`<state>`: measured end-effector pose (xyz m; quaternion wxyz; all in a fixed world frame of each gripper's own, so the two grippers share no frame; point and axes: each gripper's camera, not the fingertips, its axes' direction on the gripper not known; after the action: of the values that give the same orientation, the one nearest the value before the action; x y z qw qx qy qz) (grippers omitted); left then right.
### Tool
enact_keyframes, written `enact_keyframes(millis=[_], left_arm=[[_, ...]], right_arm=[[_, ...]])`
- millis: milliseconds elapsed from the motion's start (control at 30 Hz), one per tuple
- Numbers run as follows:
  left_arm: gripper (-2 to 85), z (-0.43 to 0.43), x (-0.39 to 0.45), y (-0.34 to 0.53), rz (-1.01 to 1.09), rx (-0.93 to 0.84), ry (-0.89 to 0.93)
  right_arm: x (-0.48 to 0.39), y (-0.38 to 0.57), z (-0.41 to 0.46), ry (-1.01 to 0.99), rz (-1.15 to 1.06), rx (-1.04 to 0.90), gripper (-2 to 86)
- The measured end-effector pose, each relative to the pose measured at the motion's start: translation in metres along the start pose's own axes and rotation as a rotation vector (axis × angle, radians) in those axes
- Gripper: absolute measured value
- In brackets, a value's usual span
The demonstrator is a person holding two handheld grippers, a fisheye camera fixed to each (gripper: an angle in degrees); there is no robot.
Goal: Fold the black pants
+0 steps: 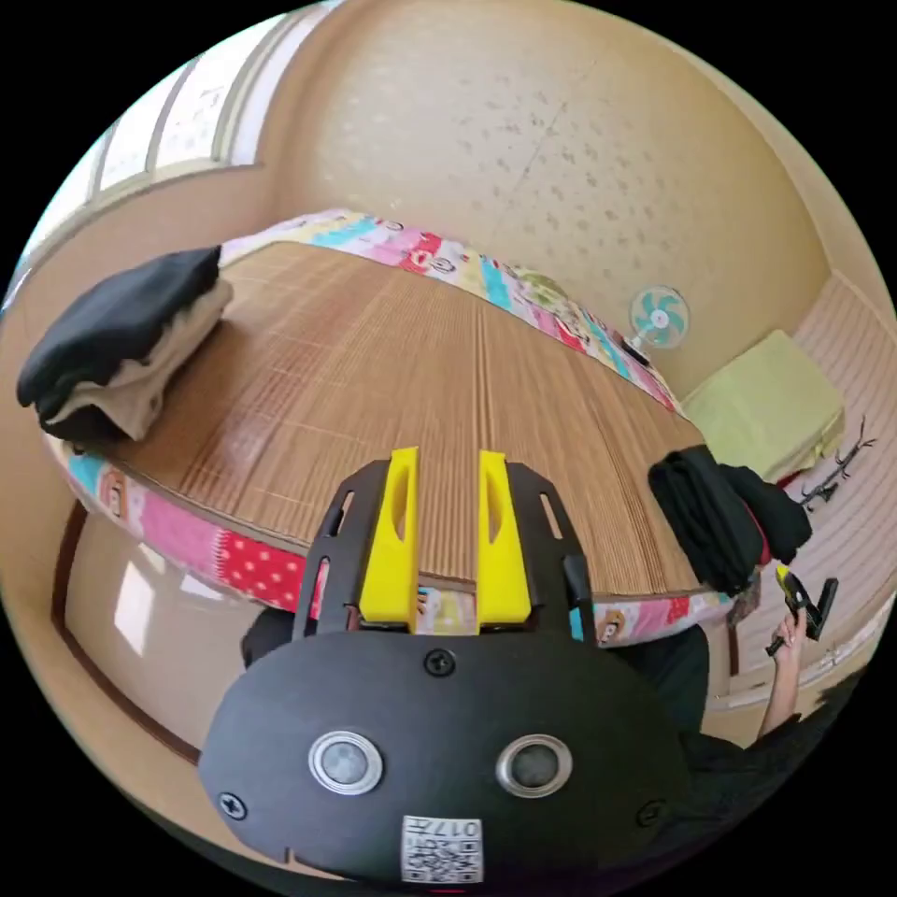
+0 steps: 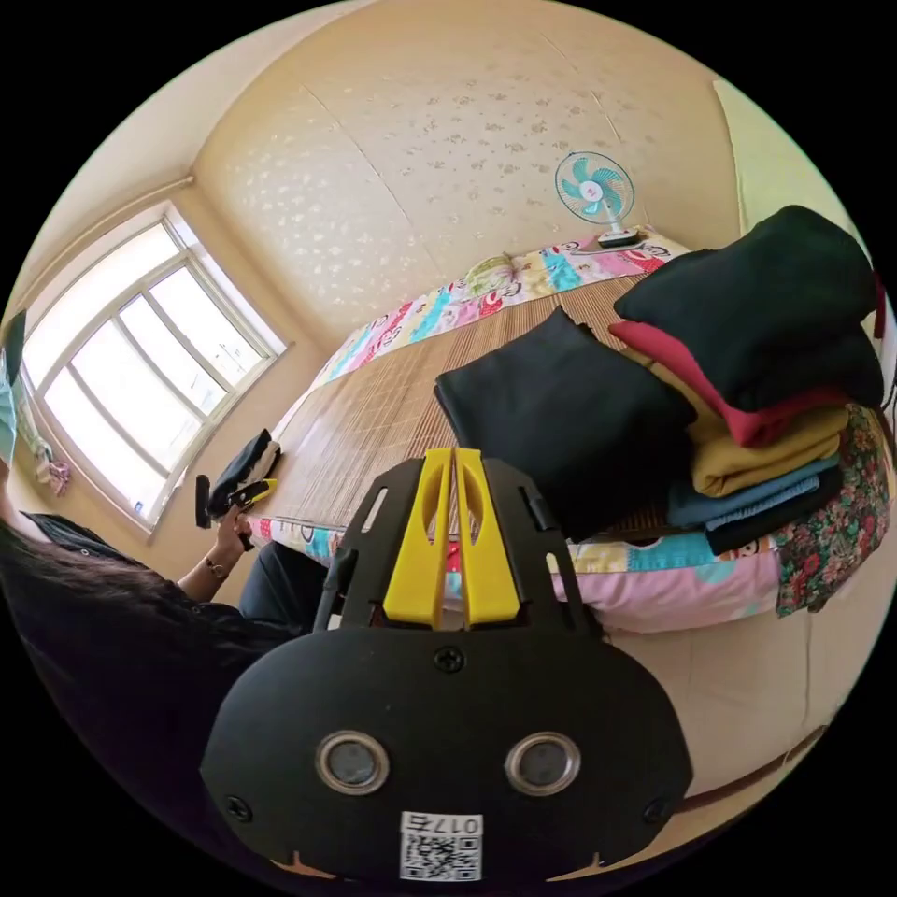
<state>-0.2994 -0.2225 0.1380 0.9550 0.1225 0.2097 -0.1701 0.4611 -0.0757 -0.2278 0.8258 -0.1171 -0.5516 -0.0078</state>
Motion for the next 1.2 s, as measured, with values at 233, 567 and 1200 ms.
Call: enact_keyframes(millis=[233, 567, 1200], left_arm=[[15.0, -0.182, -0.243, -0.105, -0.435, 0.378, -0.502], [2.1, -0.119, -0.233, -0.117, -0.485, 0.169, -0.180], [-0.7, -0.039, 0.273, 0.230, 0.461, -0.475, 0.752]], right_arm=[[-0.045, 0.020, 0.049, -0.169, 0.014, -0.011, 0.5], [-0.104, 0.004, 0.079, -0.131, 0.001, -0.097, 0.5], [-0.326, -0.081, 0.342, -0.418, -0.377, -0.554, 11.8]])
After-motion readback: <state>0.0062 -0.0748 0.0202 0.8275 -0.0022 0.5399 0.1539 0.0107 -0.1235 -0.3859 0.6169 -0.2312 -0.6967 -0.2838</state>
